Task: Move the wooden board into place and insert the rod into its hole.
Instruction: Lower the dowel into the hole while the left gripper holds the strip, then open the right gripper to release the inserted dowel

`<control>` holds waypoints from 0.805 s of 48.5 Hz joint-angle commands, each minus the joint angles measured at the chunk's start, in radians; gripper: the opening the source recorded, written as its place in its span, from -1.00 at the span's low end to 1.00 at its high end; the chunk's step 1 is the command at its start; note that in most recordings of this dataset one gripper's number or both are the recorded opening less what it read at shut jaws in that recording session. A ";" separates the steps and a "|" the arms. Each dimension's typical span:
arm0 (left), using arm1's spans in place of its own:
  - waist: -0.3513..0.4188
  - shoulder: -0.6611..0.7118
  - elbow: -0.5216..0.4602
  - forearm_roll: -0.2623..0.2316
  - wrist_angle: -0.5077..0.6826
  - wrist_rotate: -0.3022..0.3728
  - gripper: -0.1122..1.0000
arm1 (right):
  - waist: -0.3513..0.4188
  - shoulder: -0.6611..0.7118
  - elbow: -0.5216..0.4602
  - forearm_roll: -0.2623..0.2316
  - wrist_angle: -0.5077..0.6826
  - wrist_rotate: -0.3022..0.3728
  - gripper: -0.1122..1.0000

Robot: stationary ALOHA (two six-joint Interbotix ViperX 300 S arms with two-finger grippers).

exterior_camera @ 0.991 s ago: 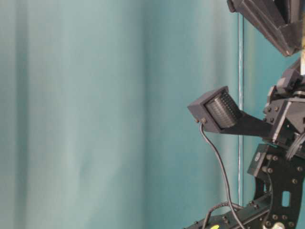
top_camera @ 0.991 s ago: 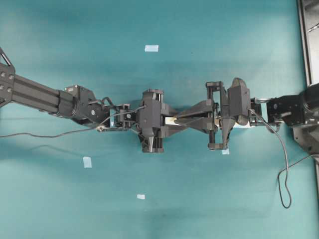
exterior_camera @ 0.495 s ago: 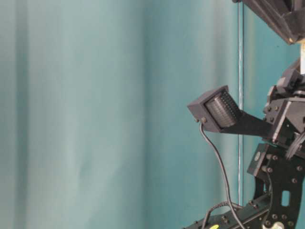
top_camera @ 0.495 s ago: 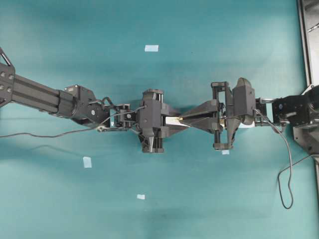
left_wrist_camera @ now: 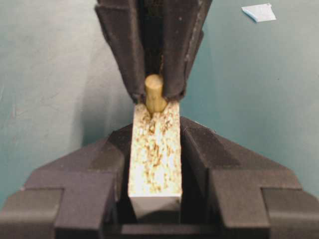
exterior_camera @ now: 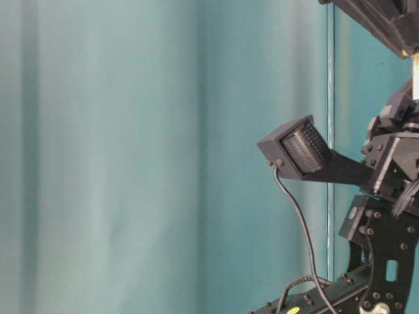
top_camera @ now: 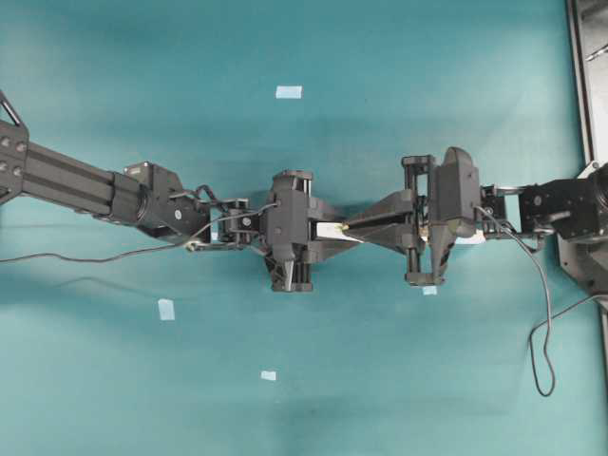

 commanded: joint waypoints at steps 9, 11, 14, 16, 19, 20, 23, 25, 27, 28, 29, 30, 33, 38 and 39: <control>-0.026 -0.003 0.003 0.003 0.025 -0.003 -0.36 | 0.005 -0.034 -0.049 -0.002 0.273 0.005 -0.60; -0.025 -0.003 0.003 0.003 0.025 -0.003 -0.36 | 0.005 -0.040 -0.055 -0.002 0.311 0.005 -0.60; -0.026 -0.003 0.003 0.003 0.025 -0.003 -0.36 | 0.006 -0.048 -0.061 -0.002 0.368 0.005 -0.60; -0.026 -0.003 0.003 0.003 0.025 -0.003 -0.36 | 0.005 -0.054 -0.064 -0.003 0.399 0.005 -0.60; -0.026 -0.003 0.005 0.003 0.025 -0.003 -0.36 | 0.006 -0.060 -0.064 -0.003 0.434 0.005 -0.60; -0.026 -0.003 0.005 0.003 0.025 -0.003 -0.36 | 0.006 -0.061 -0.064 -0.003 0.440 0.005 -0.60; -0.026 -0.003 0.008 0.003 0.025 -0.003 -0.36 | 0.006 -0.071 -0.058 -0.003 0.446 0.008 -0.60; -0.026 -0.003 0.008 0.003 0.025 -0.003 -0.36 | 0.006 -0.077 -0.055 -0.005 0.446 0.009 -0.60; -0.026 -0.003 0.008 0.003 0.025 -0.003 -0.36 | 0.006 -0.083 -0.054 -0.003 0.448 0.011 -0.60; -0.026 -0.005 0.008 0.003 0.025 -0.003 -0.36 | 0.006 -0.086 -0.052 -0.003 0.449 0.012 -0.60; -0.026 -0.005 0.008 0.003 0.025 -0.003 -0.36 | 0.006 -0.089 -0.052 -0.003 0.451 0.015 -0.60; -0.026 -0.005 0.008 0.003 0.025 -0.003 -0.36 | 0.006 -0.091 -0.052 -0.003 0.453 0.018 -0.60; -0.026 -0.006 0.008 0.003 0.025 -0.003 -0.36 | 0.009 -0.100 -0.051 -0.003 0.462 0.031 -0.60; -0.026 -0.008 0.008 0.003 0.025 -0.003 -0.36 | 0.011 -0.115 -0.052 -0.006 0.480 0.054 -0.60; -0.026 -0.006 0.008 0.003 0.025 -0.003 -0.36 | 0.012 -0.118 -0.051 -0.008 0.483 0.055 -0.60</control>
